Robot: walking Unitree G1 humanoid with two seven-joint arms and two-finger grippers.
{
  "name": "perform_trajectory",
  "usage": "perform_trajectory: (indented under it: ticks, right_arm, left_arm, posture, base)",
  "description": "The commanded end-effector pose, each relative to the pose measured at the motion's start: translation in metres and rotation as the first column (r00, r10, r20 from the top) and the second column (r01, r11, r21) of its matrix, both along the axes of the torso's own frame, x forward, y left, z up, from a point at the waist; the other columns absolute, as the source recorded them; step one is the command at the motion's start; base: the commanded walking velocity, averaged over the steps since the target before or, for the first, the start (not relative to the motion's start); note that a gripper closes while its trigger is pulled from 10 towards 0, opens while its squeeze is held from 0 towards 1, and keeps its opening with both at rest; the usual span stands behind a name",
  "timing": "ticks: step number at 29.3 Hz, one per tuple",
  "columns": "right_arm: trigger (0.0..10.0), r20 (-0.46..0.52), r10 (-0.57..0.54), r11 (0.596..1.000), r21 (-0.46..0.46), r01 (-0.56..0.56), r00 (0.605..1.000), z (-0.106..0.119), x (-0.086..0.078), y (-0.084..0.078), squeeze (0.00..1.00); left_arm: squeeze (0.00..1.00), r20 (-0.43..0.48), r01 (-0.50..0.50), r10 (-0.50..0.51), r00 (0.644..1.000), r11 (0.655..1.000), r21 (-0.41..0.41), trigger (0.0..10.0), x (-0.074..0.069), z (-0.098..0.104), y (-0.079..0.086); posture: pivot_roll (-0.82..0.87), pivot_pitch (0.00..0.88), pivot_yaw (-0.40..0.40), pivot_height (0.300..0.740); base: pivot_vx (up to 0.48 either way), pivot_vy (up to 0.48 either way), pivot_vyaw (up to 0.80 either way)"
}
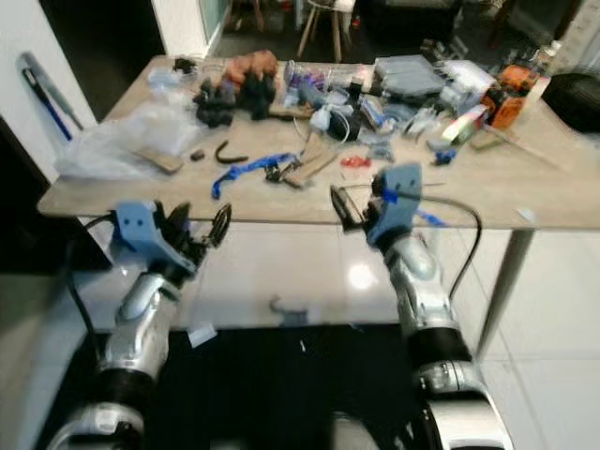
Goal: Picking trash to rubbish bin
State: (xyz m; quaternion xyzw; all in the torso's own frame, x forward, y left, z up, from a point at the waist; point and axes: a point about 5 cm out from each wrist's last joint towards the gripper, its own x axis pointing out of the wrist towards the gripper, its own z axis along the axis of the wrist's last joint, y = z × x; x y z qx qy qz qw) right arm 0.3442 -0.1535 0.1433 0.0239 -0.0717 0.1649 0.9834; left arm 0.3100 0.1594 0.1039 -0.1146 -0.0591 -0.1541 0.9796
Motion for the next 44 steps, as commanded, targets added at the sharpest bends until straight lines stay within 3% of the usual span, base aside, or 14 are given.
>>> perform_trajectory:
  ticks: [1, 17, 20, 21, 24, 33, 44]
  right_arm:
    - [10.0, -0.004, 0.026, 1.0, -0.004, -0.026, 1.0, 0.001, 0.0, 0.007, 0.0]
    - [10.0, -0.031, 0.007, 1.0, 0.01, -0.007, 0.999, 0.002, 0.001, 0.004, 0.0]
    - [10.0, -0.078, -0.075, 0.995, 0.065, 0.08, 0.994, 0.0, 0.005, -0.008, 0.0]
    - [10.0, -0.139, -0.159, 0.979, 0.105, 0.175, 0.977, -0.003, 0.01, -0.023, 0.0]
    - [10.0, -0.177, -0.205, 0.963, 0.139, 0.231, 0.963, -0.004, 0.012, -0.034, 0.0]
    - [10.0, -0.162, -0.202, 0.969, 0.107, 0.221, 0.966, -0.003, 0.011, -0.033, 0.0]
    - [10.0, -0.161, -0.207, 0.976, 0.032, 0.214, 0.965, -0.004, 0.011, -0.031, 0.0]
  left_arm:
    - [0.0, -0.009, -0.005, 0.005, 1.0, 1.0, 0.012, 10.0, -0.001, 0.0, 0.004]
    - [0.0, -0.008, 0.005, -0.005, 1.0, 1.0, 0.015, 10.0, -0.001, 0.003, 0.003]
    - [0.0, -0.009, 0.005, -0.005, 1.0, 1.0, 0.013, 10.0, -0.001, 0.003, 0.003]
    - [0.0, -0.008, 0.004, -0.004, 1.0, 1.0, 0.009, 10.0, -0.001, 0.003, 0.003]
    - [0.0, 0.0, 0.004, -0.004, 1.0, 1.0, 0.003, 10.0, -0.001, 0.004, 0.004]
    - [0.0, 0.007, 0.005, -0.005, 1.0, 1.0, 0.009, 10.0, -0.002, 0.005, 0.004]
    - [0.0, 0.006, 0.017, -0.017, 1.0, 0.999, 0.033, 10.0, -0.002, 0.006, 0.003]
  posture:
    - [0.01, 0.0, -0.039, 0.74]
    - [0.01, 0.0, -0.04, 0.74]
    - [0.01, 0.0, -0.04, 0.74]
    - [0.01, 0.0, -0.042, 0.74]
    - [0.01, 0.0, -0.042, 0.74]
    - [0.0, 0.0, -0.04, 0.74]
    - [0.01, 0.0, -0.042, 0.74]
  base:
    - [0.48, 0.0, 0.0]
    - [0.48, 0.0, 0.0]
    - [0.48, 0.0, 0.0]
    - [0.266, 0.0, 0.0]
    - [0.0, 0.0, -0.78]
    - [0.0, 0.0, -0.76]
    - [0.024, -0.167, 0.0]
